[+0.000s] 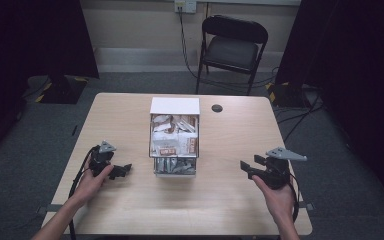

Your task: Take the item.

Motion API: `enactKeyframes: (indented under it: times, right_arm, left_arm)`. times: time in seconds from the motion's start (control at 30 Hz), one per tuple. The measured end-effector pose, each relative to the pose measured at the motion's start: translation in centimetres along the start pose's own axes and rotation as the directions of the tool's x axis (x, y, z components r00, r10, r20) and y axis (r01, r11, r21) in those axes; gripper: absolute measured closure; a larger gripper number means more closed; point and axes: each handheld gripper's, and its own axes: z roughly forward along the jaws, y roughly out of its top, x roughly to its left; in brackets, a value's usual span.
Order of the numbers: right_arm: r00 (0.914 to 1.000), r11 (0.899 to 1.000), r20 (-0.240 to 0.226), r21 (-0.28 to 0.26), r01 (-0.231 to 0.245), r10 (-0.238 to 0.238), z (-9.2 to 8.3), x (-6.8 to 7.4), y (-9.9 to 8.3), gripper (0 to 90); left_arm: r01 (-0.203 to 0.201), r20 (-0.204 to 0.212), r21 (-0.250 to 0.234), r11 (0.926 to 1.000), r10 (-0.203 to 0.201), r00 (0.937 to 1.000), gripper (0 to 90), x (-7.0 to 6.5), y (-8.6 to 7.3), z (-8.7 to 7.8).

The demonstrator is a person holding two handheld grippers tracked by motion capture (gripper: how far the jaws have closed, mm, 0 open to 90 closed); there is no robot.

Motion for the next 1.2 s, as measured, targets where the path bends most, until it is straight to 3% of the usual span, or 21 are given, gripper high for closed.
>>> enactKeyframes:
  times: [0.13, 0.37, 0.53, 0.9, 1.1, 1.2]
  right_arm:
    - [0.9998, 1.0, -0.012, -0.022, 0.017, -0.017, -0.4, 0.6, 1.0, 41.6]
    - [0.999, 0.996, -0.014, -0.08, 0.04, -0.042, -2.0, 1.0, 3.1, 40.3]
    - [0.9979, 0.994, -0.048, -0.101, 0.038, -0.043, -3.0, 1.0, 4.8, 40.9]
    - [0.995, 0.991, -0.062, -0.118, 0.07, -0.078, -3.1, 2.0, 7.2, 40.0]
    - [0.9934, 0.983, -0.082, -0.171, 0.065, -0.08, -2.8, 2.6, 8.4, 42.5]
    - [0.9891, 0.978, -0.105, -0.194, 0.081, -0.103, -2.6, 3.5, 9.5, 44.2]
  left_arm:
    - [0.0, 0.0, 0.0, 1.0, 0.0, 1.0, 0.0, 0.0, 0.0, 0.0]
    - [0.0, 0.0, 0.0, 1.0, 0.0, 1.0, 0.0, 0.0, 0.0, 0.0]
    - [0.0, 0.0, 0.0, 1.0, 0.0, 1.0, 0.0, 0.0, 0.0, 0.0]
    - [0.0, 0.0, 0.0, 1.0, 0.0, 1.0, 0.0, 0.0, 0.0, 0.0]
    - [0.0, 0.0, 0.0, 1.0, 0.0, 1.0, 0.0, 0.0, 0.0, 0.0]
    - [0.0, 0.0, 0.0, 1.0, 0.0, 1.0, 0.0, 0.0, 0.0, 0.0]
